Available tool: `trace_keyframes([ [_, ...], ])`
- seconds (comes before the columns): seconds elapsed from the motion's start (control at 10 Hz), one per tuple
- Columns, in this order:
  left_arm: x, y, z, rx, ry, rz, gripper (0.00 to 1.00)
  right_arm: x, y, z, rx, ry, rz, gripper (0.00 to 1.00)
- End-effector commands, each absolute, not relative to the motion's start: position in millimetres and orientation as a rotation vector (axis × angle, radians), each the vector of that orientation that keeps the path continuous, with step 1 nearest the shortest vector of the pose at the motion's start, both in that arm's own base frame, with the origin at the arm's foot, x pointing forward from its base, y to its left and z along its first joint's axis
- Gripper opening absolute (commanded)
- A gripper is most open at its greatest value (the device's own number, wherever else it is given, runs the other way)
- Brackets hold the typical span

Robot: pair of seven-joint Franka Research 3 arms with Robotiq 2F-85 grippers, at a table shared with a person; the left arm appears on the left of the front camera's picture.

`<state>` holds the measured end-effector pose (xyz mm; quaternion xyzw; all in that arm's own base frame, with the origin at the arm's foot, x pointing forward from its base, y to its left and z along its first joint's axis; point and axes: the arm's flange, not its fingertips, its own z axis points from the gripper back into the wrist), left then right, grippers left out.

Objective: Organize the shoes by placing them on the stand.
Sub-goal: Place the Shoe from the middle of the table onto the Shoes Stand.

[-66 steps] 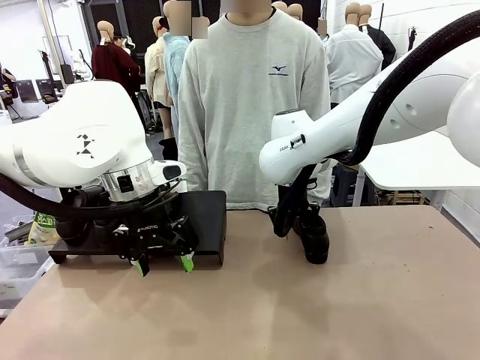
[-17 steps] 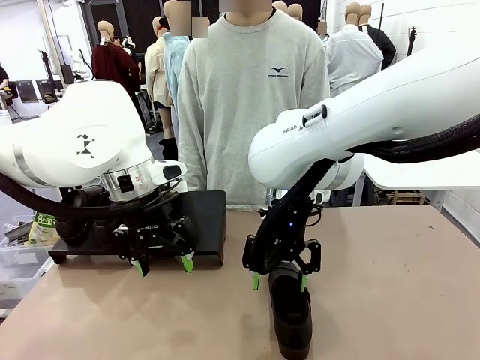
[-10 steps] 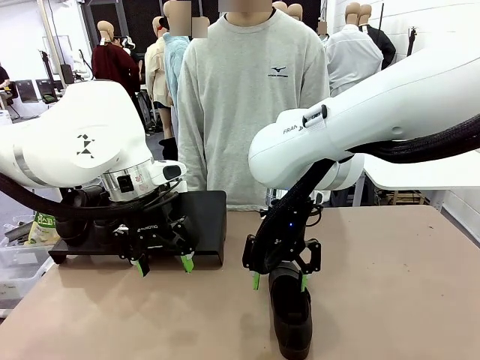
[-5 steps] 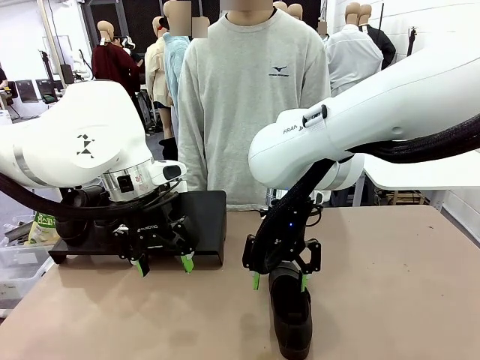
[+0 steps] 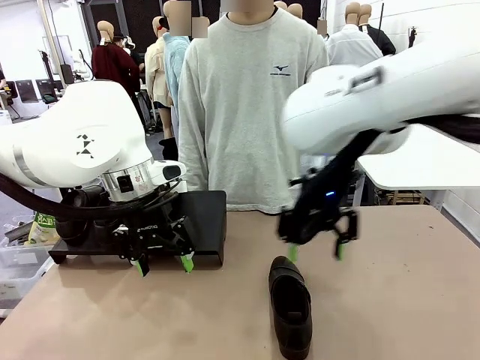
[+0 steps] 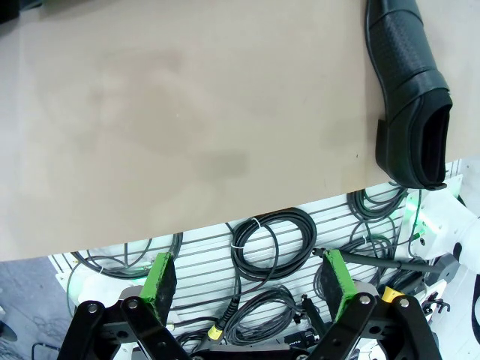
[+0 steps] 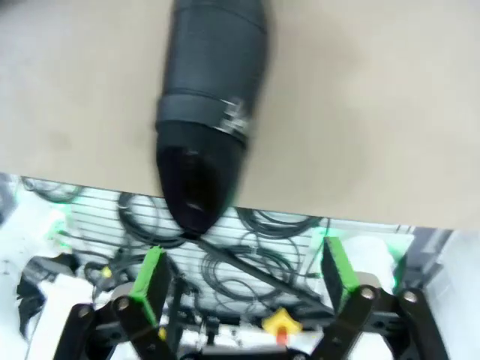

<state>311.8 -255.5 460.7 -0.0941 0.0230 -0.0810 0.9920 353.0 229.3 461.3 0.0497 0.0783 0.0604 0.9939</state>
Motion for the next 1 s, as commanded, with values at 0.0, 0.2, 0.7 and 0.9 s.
trace_keyframes([
  [0.0, 311, -254, 461, -0.203, 0.057, -0.165, 1.0, 354, 154, 456, 0.08, 0.127, 0.207, 1.0],
  [0.2, 311, -254, 461, -0.203, 0.057, -0.165, 1.0, 352, 105, 458, 0.118, 0.094, 0.212, 1.0],
  [0.7, 300, -296, 440, -0.224, -0.04, -0.17, 1.0, 349, 64, 440, 0.207, 0.057, 0.228, 1.0],
  [0.9, 300, -340, 431, -0.268, -0.158, -0.145, 1.0, 353, 65, 447, 0.167, 0.083, 0.225, 1.0],
])
